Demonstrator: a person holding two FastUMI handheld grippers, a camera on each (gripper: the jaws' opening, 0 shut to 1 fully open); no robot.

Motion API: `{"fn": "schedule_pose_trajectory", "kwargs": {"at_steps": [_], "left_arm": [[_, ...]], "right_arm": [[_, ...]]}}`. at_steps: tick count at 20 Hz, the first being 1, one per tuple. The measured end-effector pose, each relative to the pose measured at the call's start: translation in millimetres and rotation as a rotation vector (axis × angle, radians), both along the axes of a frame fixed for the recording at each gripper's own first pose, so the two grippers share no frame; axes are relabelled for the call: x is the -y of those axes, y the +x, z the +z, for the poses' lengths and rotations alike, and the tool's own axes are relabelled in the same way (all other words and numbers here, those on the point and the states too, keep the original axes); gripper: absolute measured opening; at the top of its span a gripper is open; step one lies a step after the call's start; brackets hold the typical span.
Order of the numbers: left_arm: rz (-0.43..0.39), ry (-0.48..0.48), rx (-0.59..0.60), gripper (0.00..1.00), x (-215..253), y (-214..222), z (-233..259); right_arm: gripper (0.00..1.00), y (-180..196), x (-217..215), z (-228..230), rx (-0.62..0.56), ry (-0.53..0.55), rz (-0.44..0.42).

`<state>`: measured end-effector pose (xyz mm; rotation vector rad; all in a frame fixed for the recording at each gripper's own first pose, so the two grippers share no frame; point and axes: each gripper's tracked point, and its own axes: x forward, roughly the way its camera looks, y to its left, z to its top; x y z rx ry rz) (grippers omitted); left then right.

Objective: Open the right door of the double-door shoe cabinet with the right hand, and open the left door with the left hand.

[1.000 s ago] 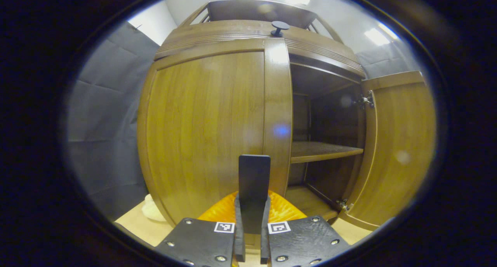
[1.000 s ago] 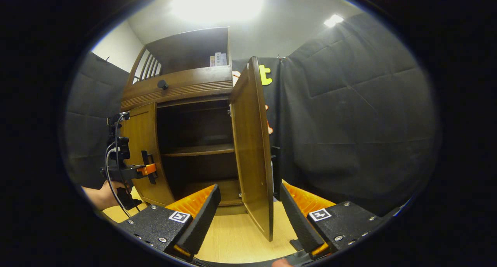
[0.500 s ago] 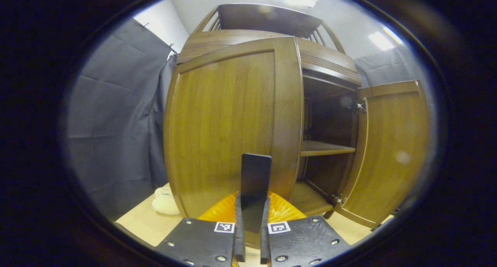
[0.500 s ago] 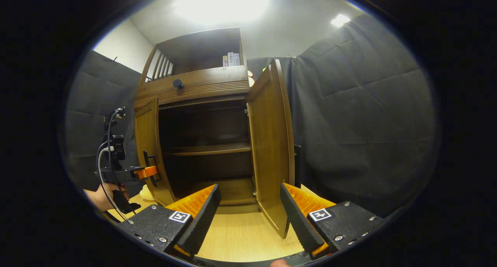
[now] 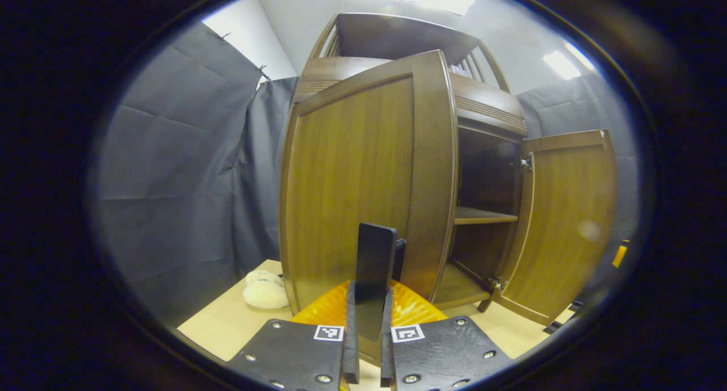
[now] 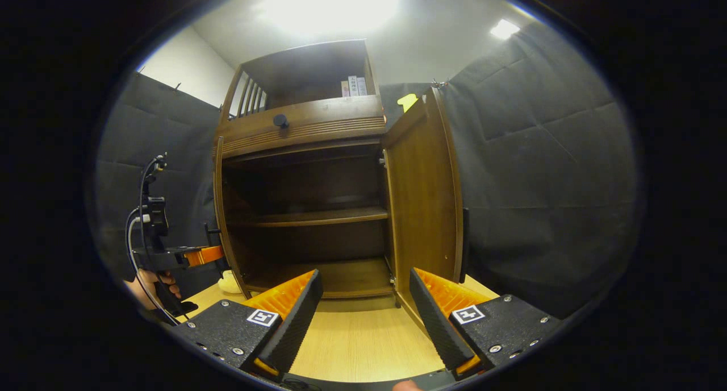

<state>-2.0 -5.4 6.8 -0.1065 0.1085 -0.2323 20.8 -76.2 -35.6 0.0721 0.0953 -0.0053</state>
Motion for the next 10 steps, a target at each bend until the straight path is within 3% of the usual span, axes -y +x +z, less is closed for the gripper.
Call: {"fn": "schedule_pose_trajectory", "kwargs": {"at_steps": [1,3,4,5,6,10], "left_arm": [[0.002,0.0,0.002,0.15,-1.4,-1.0,4.5],[0.009,-0.005,0.002,0.15,-5.2,-3.9,11.1],[0.012,-0.007,0.001,0.1,-6.0,-6.2,13.6],[0.014,-0.007,0.001,0.2,-8.1,-8.3,14.5],[0.015,-0.005,0.003,0.1,-7.5,-9.8,16.7],[0.026,0.013,0.004,0.1,-5.4,-15.2,30.4]], "right_arm": [[0.95,-0.9,-4.5,0.0,0.002,0.0,0.008],[0.95,-2.6,-12.5,-0.8,0.002,0.0,0.021],[0.95,-2.6,-16.2,-1.5,0.0,-0.001,0.026],[0.97,-3.2,-19.3,-2.6,-0.004,-0.006,0.032],[0.95,-4.1,-22.5,-3.2,-0.004,-0.011,0.038],[0.95,-3.8,-35.3,-2.2,-0.004,-0.014,0.064]]}}
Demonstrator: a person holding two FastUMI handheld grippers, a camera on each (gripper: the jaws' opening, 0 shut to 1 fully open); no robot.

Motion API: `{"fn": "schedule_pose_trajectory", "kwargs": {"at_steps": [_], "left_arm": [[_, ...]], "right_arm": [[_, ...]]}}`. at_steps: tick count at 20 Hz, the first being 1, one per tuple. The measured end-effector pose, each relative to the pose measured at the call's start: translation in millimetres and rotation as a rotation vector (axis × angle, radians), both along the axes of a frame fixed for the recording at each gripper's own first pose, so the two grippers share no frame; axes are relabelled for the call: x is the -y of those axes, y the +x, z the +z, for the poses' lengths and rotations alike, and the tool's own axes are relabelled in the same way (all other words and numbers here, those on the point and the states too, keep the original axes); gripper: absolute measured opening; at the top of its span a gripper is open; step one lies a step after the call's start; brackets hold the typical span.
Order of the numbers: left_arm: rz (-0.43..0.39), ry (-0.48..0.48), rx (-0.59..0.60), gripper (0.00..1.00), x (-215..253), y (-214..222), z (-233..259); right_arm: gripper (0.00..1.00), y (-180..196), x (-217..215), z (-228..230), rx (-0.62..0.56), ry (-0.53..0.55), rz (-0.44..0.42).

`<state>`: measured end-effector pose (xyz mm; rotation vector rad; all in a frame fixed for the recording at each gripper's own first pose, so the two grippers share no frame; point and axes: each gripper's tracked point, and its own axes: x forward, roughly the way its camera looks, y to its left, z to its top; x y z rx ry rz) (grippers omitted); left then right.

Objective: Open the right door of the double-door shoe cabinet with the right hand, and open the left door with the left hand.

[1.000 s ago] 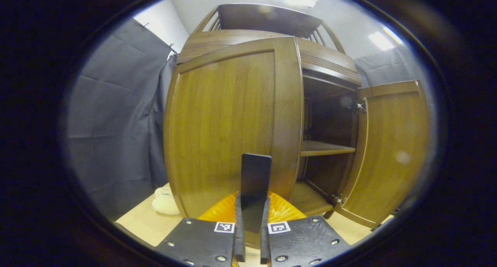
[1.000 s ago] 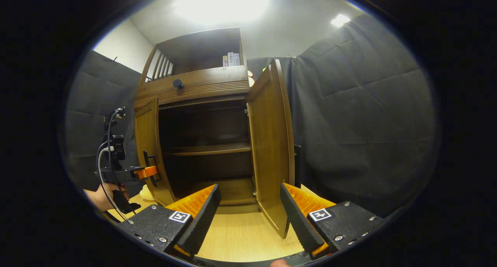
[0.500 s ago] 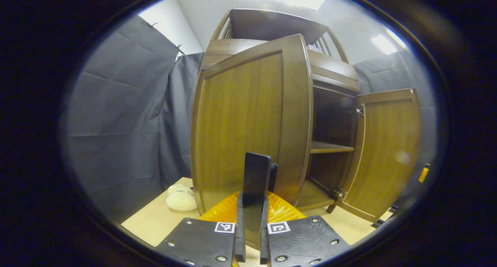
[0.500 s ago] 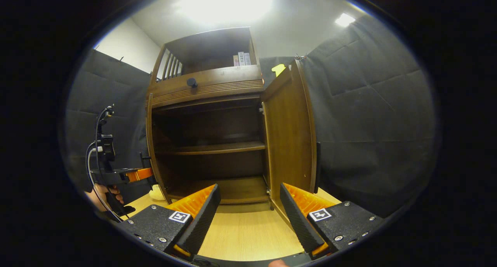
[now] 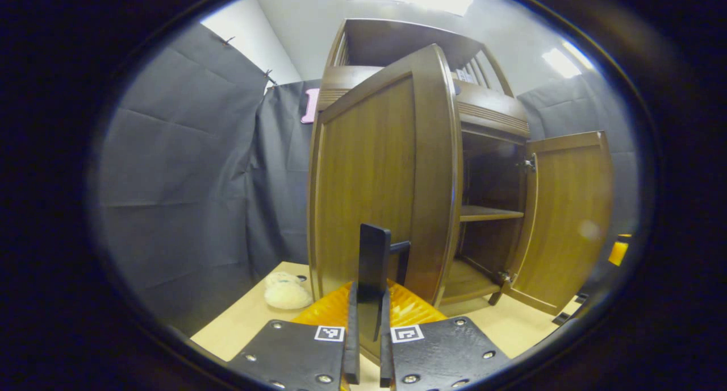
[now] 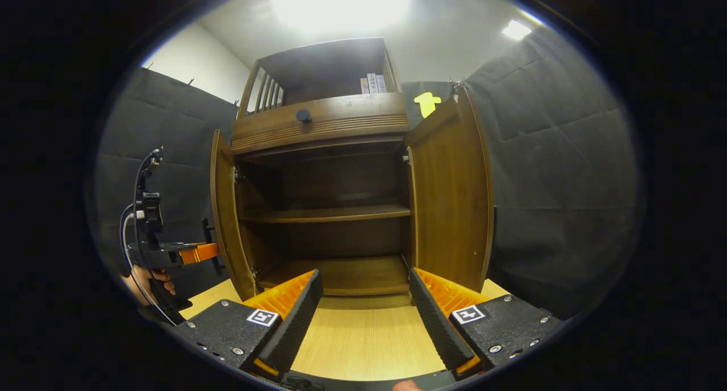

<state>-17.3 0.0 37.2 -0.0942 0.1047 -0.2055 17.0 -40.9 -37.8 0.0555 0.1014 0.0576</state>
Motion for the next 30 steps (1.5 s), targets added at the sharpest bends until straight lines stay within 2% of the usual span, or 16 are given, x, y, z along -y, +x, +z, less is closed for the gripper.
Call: {"fn": "schedule_pose_trajectory", "kwargs": {"at_steps": [5,8,9,10,12,13,16,17,20,23,24,26,27,28,30], "left_arm": [[0.054,0.009,0.002,0.1,-7.2,-2.9,5.8],[0.116,0.03,0.009,0.19,-14.0,-4.1,12.8],[0.131,0.033,0.013,0.14,-13.0,-10.6,14.7],[0.149,0.03,0.013,0.19,-12.6,-10.5,14.2],[0.181,0.035,0.012,0.19,-13.6,-11.2,9.0],[0.193,0.044,0.016,0.14,-13.1,-12.6,10.4],[0.228,0.059,0.017,0.14,-15.4,-15.9,15.5],[0.253,0.073,0.02,0.1,-17.2,-16.5,17.3],[0.31,0.08,0.033,0.1,-13.5,-17.7,27.7],[0.345,0.083,0.016,0.19,-17.4,-23.9,34.1],[0.355,0.089,0.014,0.14,-15.2,-26.3,41.4],[0.359,0.089,0.024,0.14,-5.4,-37.7,62.5],[0.355,0.089,0.031,0.1,-5.9,-40.1,53.3],[0.347,0.091,0.041,0.14,-2.3,-47.0,56.1],[0.33,0.102,0.053,0.14,9.1,-71.3,67.5]], "right_arm": [[0.95,2.3,-16.9,11.7,0.032,-0.009,0.04],[0.95,4.9,-29.5,19.3,0.056,-0.026,0.069],[0.95,5.2,-32.8,20.8,0.062,-0.033,0.075],[0.95,5.1,-35.9,23.4,0.069,-0.039,0.081],[0.95,4.4,-43.6,24.6,0.07,-0.046,0.095],[0.95,1.7,-46.2,25.3,0.072,-0.05,0.101],[0.95,-2.6,-49.0,36.5,0.089,-0.06,0.108],[0.95,-3.1,-48.6,39.4,0.094,-0.059,0.107],[0.95,-7.3,-41.6,43.3,0.091,-0.057,0.099],[0.95,-12.5,-22.2,40.9,0.074,-0.064,0.067],[0.95,-15.9,-14.6,40.2,0.071,-0.062,0.054],[0.95,-22.2,1.0,38.4,0.058,-0.057,0.033],[0.95,-26.0,7.2,36.4,0.045,-0.057,0.028],[0.95,-29.4,13.7,36.5,0.04,-0.058,0.02],[0.95,-37.5,26.3,41.8,0.046,-0.054,0.007]]}}
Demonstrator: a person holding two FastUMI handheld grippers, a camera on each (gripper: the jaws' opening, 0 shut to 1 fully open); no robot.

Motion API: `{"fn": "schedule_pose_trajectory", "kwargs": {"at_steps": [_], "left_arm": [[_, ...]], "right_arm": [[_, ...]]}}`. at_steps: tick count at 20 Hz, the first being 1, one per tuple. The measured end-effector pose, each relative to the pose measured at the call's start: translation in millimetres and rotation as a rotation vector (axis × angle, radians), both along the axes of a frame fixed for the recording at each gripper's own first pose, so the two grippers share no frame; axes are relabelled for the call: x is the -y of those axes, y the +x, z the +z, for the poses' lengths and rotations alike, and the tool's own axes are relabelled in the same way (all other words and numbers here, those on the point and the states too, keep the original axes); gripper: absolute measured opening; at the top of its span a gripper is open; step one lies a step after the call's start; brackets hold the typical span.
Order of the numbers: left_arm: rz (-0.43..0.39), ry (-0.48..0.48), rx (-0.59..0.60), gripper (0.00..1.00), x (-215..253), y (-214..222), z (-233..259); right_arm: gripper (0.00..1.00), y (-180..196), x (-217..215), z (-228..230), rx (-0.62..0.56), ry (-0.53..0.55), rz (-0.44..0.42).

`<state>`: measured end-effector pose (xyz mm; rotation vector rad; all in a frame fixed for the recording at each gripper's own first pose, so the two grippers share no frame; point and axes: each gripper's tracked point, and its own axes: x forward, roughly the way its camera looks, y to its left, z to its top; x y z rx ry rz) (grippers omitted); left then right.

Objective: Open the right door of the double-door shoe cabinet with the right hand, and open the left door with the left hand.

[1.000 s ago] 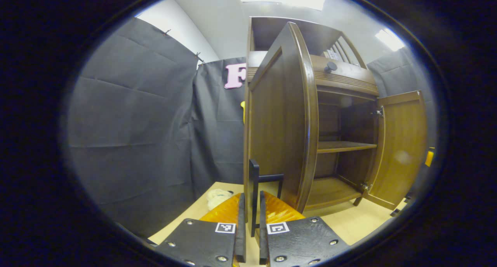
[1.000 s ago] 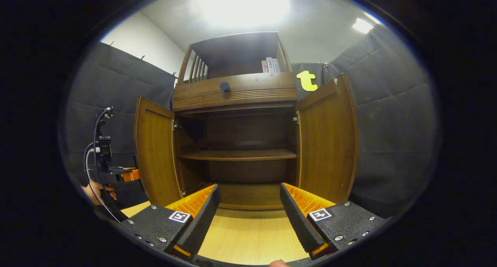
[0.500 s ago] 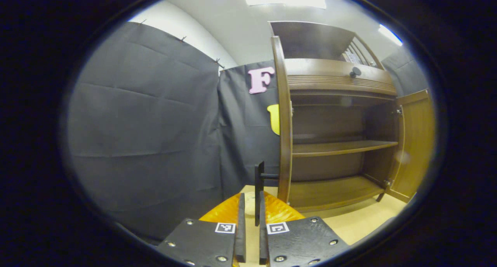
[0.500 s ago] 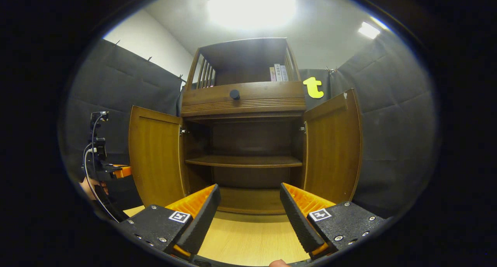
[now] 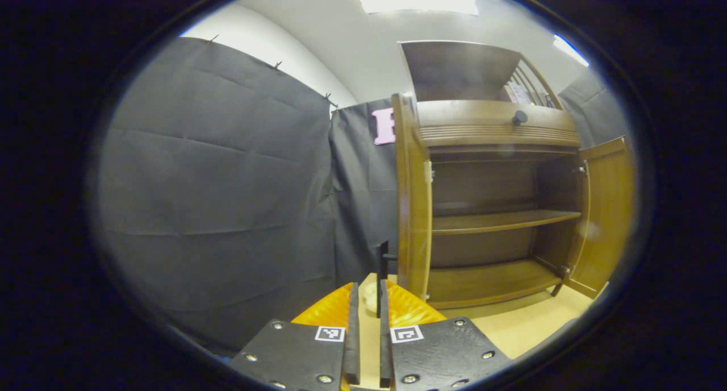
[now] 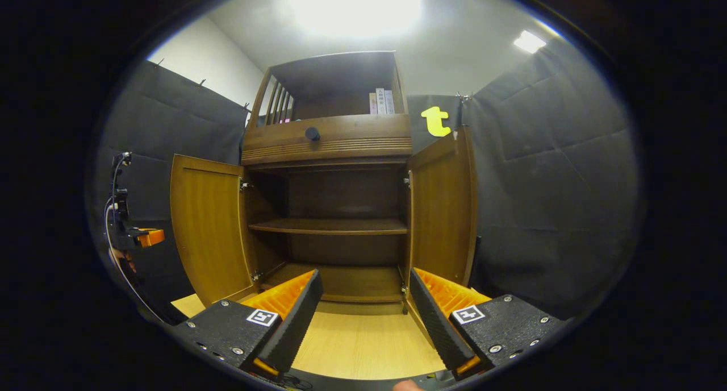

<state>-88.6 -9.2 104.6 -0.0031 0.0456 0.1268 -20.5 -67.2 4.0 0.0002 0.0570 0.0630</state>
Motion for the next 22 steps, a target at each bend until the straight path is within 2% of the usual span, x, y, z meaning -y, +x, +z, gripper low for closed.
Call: {"fn": "schedule_pose_trajectory", "kwargs": {"at_steps": [3,10,13,14,15,16,20,22], "left_arm": [[-0.021,0.004,0.019,0.19,24.4,-40.6,23.3],[-0.059,0.006,0.017,0.09,63.9,-102.8,37.4],[-0.056,0.013,0.0,0.19,69.3,-125.8,32.7],[-0.057,0.016,-0.003,0.14,70.5,-134.3,31.0],[-0.061,0.015,-0.007,0.19,71.3,-142.2,28.5],[-0.065,0.012,-0.011,0.19,72.2,-150.4,25.3],[-0.089,0.017,-0.025,0.48,79.3,-172.9,21.6],[-0.091,0.029,-0.022,0.63,80.8,-184.0,21.9]], "right_arm": [[0.95,-10.2,10.7,3.1,0.006,0.014,-0.001],[0.93,-30.5,33.2,1.3,-0.003,0.03,-0.02],[0.95,-40.2,42.6,1.4,0.002,0.022,-0.035],[0.95,-43.7,44.9,1.5,0.005,0.015,-0.039],[0.95,-47.7,46.3,0.2,0.005,0.009,-0.042],[0.95,-50.9,45.9,-0.4,0.004,0.008,-0.039],[0.93,-62.4,42.9,-4.0,-0.005,0.021,-0.031],[0.95,-67.9,41.5,-4.0,-0.004,0.022,-0.029]]}}
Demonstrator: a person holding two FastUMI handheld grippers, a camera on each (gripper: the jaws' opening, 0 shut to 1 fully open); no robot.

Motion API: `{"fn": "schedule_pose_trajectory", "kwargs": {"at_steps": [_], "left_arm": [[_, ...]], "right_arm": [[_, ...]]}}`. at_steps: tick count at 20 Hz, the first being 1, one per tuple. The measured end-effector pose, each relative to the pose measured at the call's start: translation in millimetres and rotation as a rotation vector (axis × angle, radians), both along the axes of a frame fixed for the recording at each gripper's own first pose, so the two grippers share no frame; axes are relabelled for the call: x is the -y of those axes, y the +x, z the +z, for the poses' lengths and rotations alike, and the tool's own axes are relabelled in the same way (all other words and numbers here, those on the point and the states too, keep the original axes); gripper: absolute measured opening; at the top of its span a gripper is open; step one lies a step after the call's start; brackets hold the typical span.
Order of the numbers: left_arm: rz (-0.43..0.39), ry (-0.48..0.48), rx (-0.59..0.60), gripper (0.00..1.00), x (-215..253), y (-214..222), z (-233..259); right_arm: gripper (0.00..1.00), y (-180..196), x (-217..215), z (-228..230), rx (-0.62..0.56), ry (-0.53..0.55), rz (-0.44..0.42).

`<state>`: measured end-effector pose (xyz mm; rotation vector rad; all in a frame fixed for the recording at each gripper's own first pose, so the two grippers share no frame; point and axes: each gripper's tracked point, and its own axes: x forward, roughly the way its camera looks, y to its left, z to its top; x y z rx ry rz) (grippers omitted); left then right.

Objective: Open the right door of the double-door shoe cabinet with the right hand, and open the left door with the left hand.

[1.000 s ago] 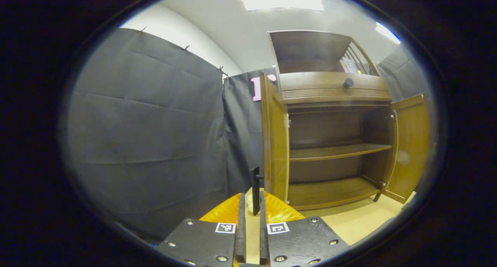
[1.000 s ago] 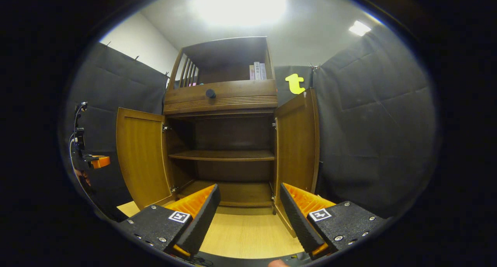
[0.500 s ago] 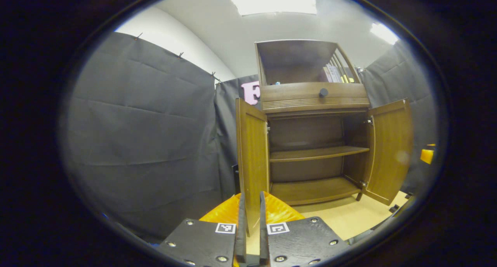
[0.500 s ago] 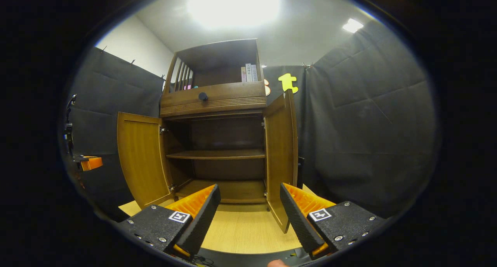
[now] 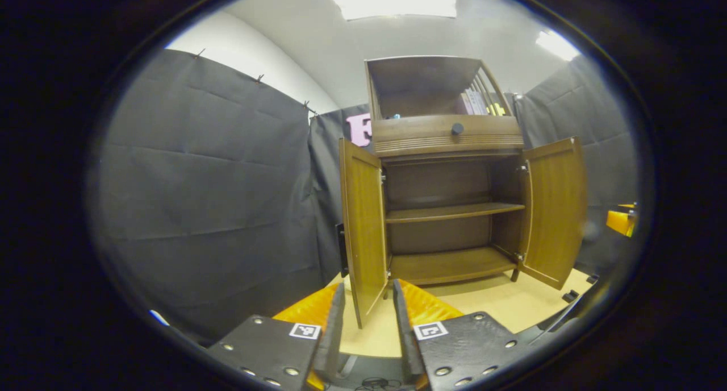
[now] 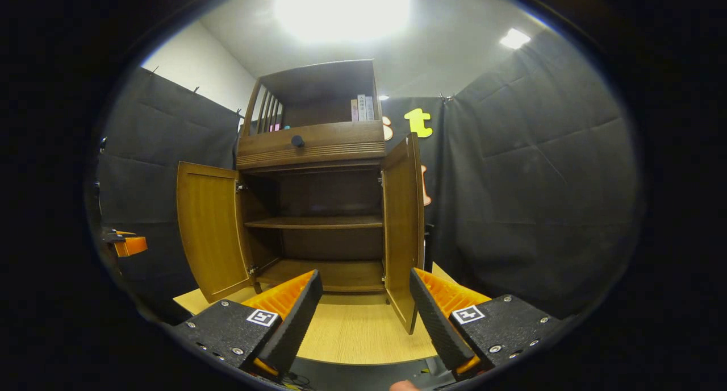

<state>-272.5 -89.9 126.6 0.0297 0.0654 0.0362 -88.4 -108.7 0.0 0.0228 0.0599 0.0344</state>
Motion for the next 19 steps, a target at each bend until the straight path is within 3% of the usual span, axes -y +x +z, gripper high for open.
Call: {"fn": "schedule_pose_trajectory", "kwargs": {"at_steps": [5,10,19], "left_arm": [[0.039,-0.003,0.029,0.99,-6.3,-21.6,7.2],[0.082,0.001,0.04,0.99,-13.8,-31.7,12.8],[0.085,0.01,0.048,0.99,-10.5,-33.3,19.9]], "right_arm": [[0.95,-7.4,-0.4,-1.0,0.0,0.005,-0.001],[0.93,-11.1,1.8,1.7,0.004,0.013,-0.006],[0.95,-7.4,0.5,5.5,0.01,0.017,0.006]]}}
